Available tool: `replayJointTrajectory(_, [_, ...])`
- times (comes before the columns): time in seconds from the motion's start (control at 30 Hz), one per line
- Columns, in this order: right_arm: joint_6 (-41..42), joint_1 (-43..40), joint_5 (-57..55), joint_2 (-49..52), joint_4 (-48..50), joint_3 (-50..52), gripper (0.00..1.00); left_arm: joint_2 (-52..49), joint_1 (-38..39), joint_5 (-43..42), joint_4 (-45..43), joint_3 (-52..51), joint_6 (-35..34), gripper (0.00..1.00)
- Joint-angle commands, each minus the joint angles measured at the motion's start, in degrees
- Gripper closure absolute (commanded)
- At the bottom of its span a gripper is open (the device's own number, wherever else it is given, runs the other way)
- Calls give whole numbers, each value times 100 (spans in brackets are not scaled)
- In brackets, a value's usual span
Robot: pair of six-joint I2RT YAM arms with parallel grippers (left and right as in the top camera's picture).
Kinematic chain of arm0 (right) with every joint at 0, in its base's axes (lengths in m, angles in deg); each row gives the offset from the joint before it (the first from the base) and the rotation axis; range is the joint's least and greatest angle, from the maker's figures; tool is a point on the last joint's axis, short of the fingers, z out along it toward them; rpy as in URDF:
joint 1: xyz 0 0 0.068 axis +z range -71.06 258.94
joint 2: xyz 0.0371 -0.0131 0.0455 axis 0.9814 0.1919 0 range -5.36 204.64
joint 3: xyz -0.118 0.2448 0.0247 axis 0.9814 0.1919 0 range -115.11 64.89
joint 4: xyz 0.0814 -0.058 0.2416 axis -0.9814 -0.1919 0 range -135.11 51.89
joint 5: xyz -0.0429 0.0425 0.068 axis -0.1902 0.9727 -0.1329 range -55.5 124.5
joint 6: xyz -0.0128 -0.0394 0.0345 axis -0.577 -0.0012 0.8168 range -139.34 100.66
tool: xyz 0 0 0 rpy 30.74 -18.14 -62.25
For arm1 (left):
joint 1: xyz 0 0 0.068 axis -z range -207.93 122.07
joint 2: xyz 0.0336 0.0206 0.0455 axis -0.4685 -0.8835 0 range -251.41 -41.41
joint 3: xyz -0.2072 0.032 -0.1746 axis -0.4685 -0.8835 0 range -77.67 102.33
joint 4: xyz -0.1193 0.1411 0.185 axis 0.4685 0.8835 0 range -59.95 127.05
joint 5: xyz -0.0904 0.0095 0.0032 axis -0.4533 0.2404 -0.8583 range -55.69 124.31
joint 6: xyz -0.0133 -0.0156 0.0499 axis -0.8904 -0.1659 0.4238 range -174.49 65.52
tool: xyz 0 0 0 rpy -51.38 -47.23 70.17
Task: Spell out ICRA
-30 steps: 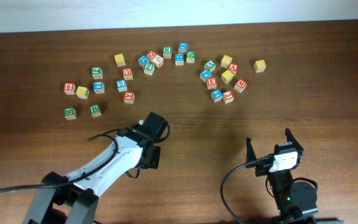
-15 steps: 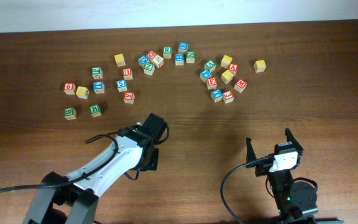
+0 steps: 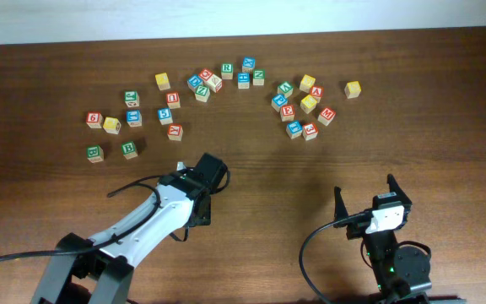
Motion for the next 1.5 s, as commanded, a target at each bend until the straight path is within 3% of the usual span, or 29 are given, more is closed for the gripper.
replayJointTrajectory(0.0, [70, -42, -4, -44, -46, 28, 2, -48, 7, 221, -26, -39, -94, 100])
replayJointTrajectory(0.3, [70, -42, -4, -44, -46, 28, 2, -48, 7, -59, 33, -66, -96, 100])
replayJointTrajectory(1.47, [70, -42, -4, -44, -46, 28, 2, -48, 7, 203, -404, -256, -94, 100])
